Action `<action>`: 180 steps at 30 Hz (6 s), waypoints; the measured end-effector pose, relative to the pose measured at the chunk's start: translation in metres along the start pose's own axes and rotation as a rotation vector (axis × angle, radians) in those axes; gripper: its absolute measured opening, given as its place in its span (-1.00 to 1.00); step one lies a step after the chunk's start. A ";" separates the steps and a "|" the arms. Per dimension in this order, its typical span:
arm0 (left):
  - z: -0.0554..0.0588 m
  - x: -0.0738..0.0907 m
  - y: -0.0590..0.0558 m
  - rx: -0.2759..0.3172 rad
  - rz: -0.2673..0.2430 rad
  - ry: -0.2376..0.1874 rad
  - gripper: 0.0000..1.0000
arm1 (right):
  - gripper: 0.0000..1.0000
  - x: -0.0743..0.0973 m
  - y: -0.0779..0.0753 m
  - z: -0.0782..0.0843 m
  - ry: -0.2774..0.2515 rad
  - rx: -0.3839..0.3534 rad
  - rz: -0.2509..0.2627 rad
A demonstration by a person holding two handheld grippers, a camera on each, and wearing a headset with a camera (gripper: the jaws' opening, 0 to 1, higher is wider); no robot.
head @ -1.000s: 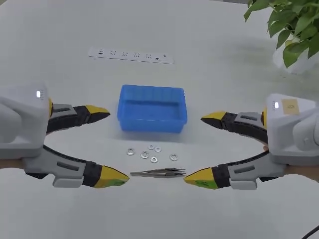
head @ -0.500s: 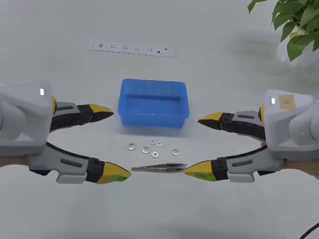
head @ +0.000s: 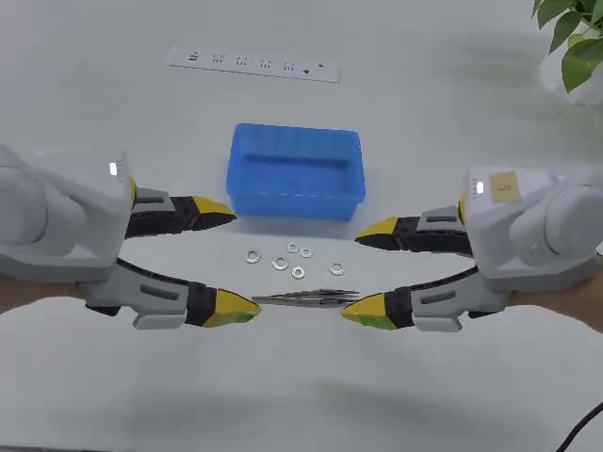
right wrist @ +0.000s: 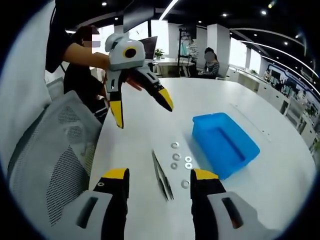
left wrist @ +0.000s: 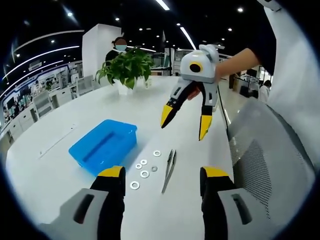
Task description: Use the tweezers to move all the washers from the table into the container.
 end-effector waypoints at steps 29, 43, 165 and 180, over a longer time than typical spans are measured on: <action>0.045 -0.051 0.007 -0.055 0.040 0.244 0.04 | -0.47 -0.053 -0.009 0.036 0.161 0.067 -0.136; 0.047 -0.057 0.015 -0.128 0.065 0.292 -0.25 | -0.76 -0.058 -0.012 0.040 0.232 0.147 -0.132; -0.058 -0.094 -0.046 -0.304 0.259 -0.058 -0.91 | -0.87 -0.009 0.007 0.057 -0.076 0.074 0.020; -0.054 -0.066 -0.040 -0.299 0.264 -0.129 -0.92 | -0.79 -0.014 0.006 0.037 -0.106 0.070 0.023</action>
Point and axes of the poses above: the centre of the closed fingertips' face, and the gripper's own axes: x roughly backward along the fingers, y roughly to its left, z roughly out of its underside, the point moved 8 cm from there along x, roughly backward along the fingers, and after that the axes turned 12 degrees about x, right-handed, at the moved point
